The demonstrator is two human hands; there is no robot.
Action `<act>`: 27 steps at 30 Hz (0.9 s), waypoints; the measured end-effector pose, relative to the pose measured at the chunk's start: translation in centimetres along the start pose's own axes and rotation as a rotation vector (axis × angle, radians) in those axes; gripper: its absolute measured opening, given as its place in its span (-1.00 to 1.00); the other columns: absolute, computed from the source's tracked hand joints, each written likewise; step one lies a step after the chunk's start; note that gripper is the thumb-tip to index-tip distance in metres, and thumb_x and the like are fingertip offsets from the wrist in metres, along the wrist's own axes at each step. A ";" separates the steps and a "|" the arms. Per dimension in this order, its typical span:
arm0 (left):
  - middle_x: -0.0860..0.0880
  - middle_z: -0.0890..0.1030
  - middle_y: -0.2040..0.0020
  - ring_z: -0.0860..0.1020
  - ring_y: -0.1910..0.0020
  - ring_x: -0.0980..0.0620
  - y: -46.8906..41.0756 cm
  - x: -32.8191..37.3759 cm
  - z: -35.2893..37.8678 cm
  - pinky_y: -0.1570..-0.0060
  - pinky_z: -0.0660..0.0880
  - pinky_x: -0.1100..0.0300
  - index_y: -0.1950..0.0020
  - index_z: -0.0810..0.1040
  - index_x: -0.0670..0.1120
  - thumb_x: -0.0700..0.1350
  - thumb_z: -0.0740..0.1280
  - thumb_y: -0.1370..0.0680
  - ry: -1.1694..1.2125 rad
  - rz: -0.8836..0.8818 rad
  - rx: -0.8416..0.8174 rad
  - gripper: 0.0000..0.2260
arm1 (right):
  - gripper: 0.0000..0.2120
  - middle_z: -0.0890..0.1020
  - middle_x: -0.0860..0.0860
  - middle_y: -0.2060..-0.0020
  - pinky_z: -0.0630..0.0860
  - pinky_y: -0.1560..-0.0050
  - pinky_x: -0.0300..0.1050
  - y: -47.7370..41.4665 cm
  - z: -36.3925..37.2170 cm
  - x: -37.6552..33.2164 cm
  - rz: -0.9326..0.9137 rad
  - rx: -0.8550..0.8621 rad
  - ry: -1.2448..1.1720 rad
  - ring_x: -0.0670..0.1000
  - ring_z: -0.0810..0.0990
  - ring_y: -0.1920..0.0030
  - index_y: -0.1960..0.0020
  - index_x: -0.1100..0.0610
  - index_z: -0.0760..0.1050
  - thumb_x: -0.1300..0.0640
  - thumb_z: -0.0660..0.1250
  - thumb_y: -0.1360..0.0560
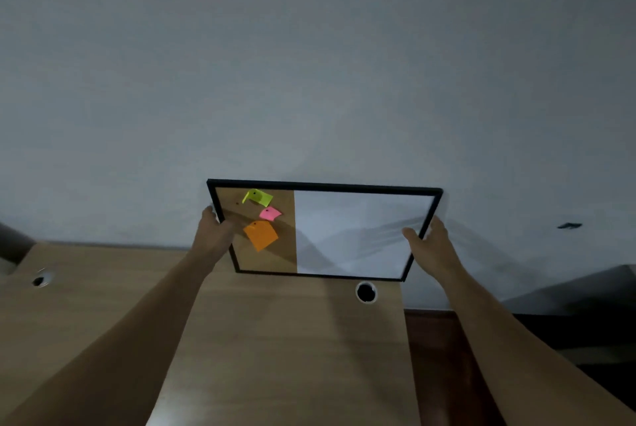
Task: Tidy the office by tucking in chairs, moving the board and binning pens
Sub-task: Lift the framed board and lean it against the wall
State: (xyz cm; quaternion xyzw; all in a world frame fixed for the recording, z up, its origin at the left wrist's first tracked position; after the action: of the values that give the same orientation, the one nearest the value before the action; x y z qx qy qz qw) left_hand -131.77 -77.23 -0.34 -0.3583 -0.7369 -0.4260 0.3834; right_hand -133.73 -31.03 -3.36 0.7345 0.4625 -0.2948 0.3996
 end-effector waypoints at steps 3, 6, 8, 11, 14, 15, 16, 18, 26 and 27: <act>0.24 0.68 0.13 0.62 0.00 0.13 -0.5 1.2 0.6 -0.02 0.45 0.15 -0.09 0.49 0.10 0.03 0.47 -0.39 0.025 0.085 -0.021 -0.68 | -0.29 0.42 0.12 -0.61 0.36 -0.56 0.07 -0.9 0.5 0.4 0.043 0.005 -0.019 0.20 0.45 -0.57 -0.73 0.12 0.15 -0.01 0.40 -0.71; 0.34 0.70 0.21 0.62 0.18 0.46 -2.0 0.3 0.8 0.10 0.46 0.26 -0.02 0.47 0.19 -0.18 0.53 -0.57 0.025 0.134 -0.030 -0.68 | -0.34 0.49 0.06 -0.47 0.40 -0.47 0.01 -1.5 0.7 0.6 0.067 0.018 -0.031 0.16 0.50 -0.48 -0.70 0.15 0.21 0.04 0.40 -0.71; 0.23 0.72 0.02 0.65 0.06 0.42 -2.9 -1.1 0.5 0.00 0.54 0.20 -0.12 0.56 0.18 -0.17 0.56 -0.53 0.065 0.149 -0.001 -0.67 | -0.40 0.48 0.01 -0.34 0.40 -0.37 -0.05 -1.7 0.8 0.9 0.084 0.021 -0.056 0.08 0.51 -0.33 -0.66 0.19 0.27 0.13 0.41 -0.71; 0.02 0.67 -0.23 0.66 -0.18 0.04 -3.7 -3.8 -0.4 -0.18 0.63 -0.10 -0.29 0.55 0.10 0.02 0.54 -0.49 0.008 0.139 0.032 -0.61 | -0.43 0.55 0.10 -0.41 0.48 -0.38 0.02 -1.1 0.6 0.8 0.108 0.030 -0.095 0.09 0.56 -0.27 -0.55 0.16 0.37 0.09 0.48 -0.62; -0.05 0.61 -0.29 0.61 -0.25 -0.09 -3.0 -5.2 -0.4 -0.23 0.61 -0.22 -0.29 0.52 0.14 0.23 0.49 -0.46 -0.041 0.143 0.010 -0.54 | -0.07 0.50 0.08 -0.42 0.52 -0.47 0.25 -0.8 0.0 2.4 0.116 0.020 -0.131 0.16 0.58 -0.34 -0.56 0.09 0.35 -0.27 0.48 -0.30; -0.05 0.62 -0.28 0.62 -0.24 -0.09 -2.6 -5.5 -0.4 -0.23 0.60 -0.20 -0.30 0.52 0.13 0.26 0.49 -0.45 -0.041 0.147 0.001 -0.52 | -0.03 0.48 0.07 -0.41 0.52 -0.47 0.28 -0.5 -0.2 3.1 0.123 0.013 -0.141 0.17 0.57 -0.34 -0.57 0.07 0.34 -0.30 0.45 -0.25; -0.05 0.62 -0.28 0.63 -0.23 -0.07 -2.2 -5.8 -0.5 -0.24 0.60 -0.20 -0.31 0.53 0.13 0.27 0.49 -0.44 -0.037 0.161 0.003 -0.51 | -0.03 0.47 0.06 -0.40 0.51 -0.47 0.29 0.0 -0.5 3.5 0.124 0.003 -0.149 0.18 0.57 -0.34 -0.57 0.07 0.33 -0.30 0.45 -0.25; -0.06 0.63 -0.28 0.62 -0.26 -0.06 -1.0 -5.7 -0.5 -0.31 0.57 -0.22 -0.33 0.54 0.17 0.27 0.50 -0.45 -0.037 0.194 0.002 -0.51 | -0.08 0.48 0.07 -0.38 0.52 -0.46 0.29 1.8 -1.4 3.5 0.119 0.009 -0.172 0.17 0.57 -0.34 -0.56 0.06 0.34 -0.27 0.45 -0.28; -0.02 0.67 -0.26 0.63 -0.28 -0.04 5.2 -0.9 2.2 -0.29 0.58 -0.22 -0.38 0.56 0.17 -0.01 0.40 -0.59 -0.064 0.390 -0.088 -0.64 | -0.30 0.50 0.11 -0.39 0.55 -0.45 0.27 9.4 -8.2 5.2 0.099 0.129 -0.253 0.16 0.60 -0.29 -0.44 -0.04 0.36 -0.20 0.47 -0.38; -0.03 0.65 -0.27 0.62 -0.28 -0.04 6.0 -0.4 2.9 -0.30 0.58 -0.22 -0.38 0.56 0.19 -0.01 0.39 -0.59 -0.066 0.403 -0.106 -0.65 | -0.31 0.50 0.11 -0.40 0.55 -0.44 0.27 10.4 -9.2 5.8 0.104 0.154 -0.265 0.16 0.60 -0.29 -0.43 -0.05 0.36 -0.21 0.47 -0.38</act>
State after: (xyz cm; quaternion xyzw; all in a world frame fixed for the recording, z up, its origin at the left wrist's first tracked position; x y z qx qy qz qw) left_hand -127.24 -72.47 0.43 -0.5320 -0.6391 -0.3666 0.4173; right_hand -121.32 -23.17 -0.06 0.7407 0.3429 -0.4026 0.4143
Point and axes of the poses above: each hand's wrist, its own y-axis away from the middle knuckle, its own z-axis out of the palm, x = y × z, the point moved 7 cm from there along -y, towards the middle knuckle
